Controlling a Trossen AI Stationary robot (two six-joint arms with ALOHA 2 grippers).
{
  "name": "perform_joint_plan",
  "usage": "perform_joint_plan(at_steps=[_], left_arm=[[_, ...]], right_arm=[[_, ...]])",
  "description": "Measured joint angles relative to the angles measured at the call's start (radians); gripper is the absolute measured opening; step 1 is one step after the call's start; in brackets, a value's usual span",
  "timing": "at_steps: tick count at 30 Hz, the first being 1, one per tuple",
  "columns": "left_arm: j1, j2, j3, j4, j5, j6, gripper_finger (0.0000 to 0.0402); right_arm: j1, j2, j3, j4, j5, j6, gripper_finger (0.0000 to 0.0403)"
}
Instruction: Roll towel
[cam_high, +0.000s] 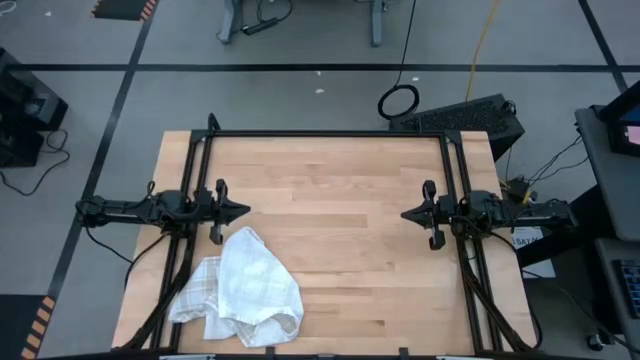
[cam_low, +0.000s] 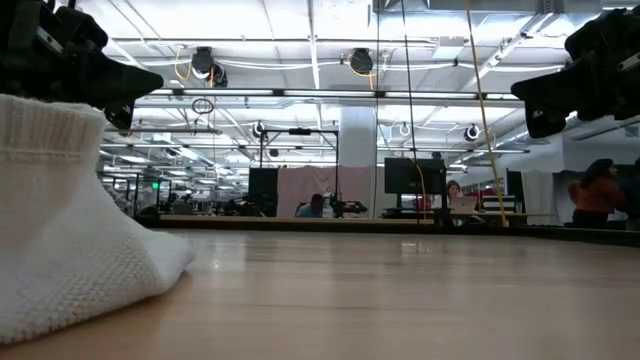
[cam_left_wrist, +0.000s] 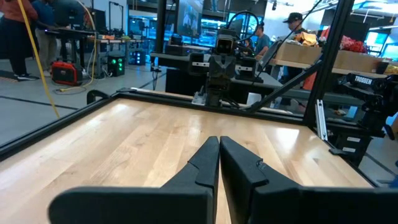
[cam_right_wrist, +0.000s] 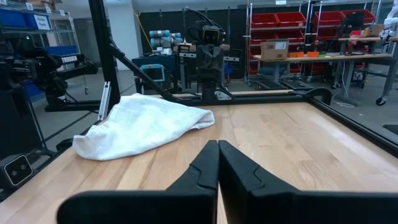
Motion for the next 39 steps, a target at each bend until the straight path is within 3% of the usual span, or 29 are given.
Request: perform_joint_plan(at_steps=[25, 36, 39], left_arm=[[0.000, 0.000, 0.000, 0.004, -0.002, 0.000, 0.0022], [0.000, 0.006, 0.000, 0.018, -0.057, 0.068, 0.0022], [0.001, 0.006, 0.000, 0.063, -0.182, 0.099, 0.0022]], right_arm=[[0.000, 0.000, 0.000, 0.000, 0.000, 0.000, 0.0000], [0.000, 0.000, 0.000, 0.000, 0.000, 0.000, 0.0000], [0.000, 0.000, 0.000, 0.000, 0.000, 0.000, 0.0000]])
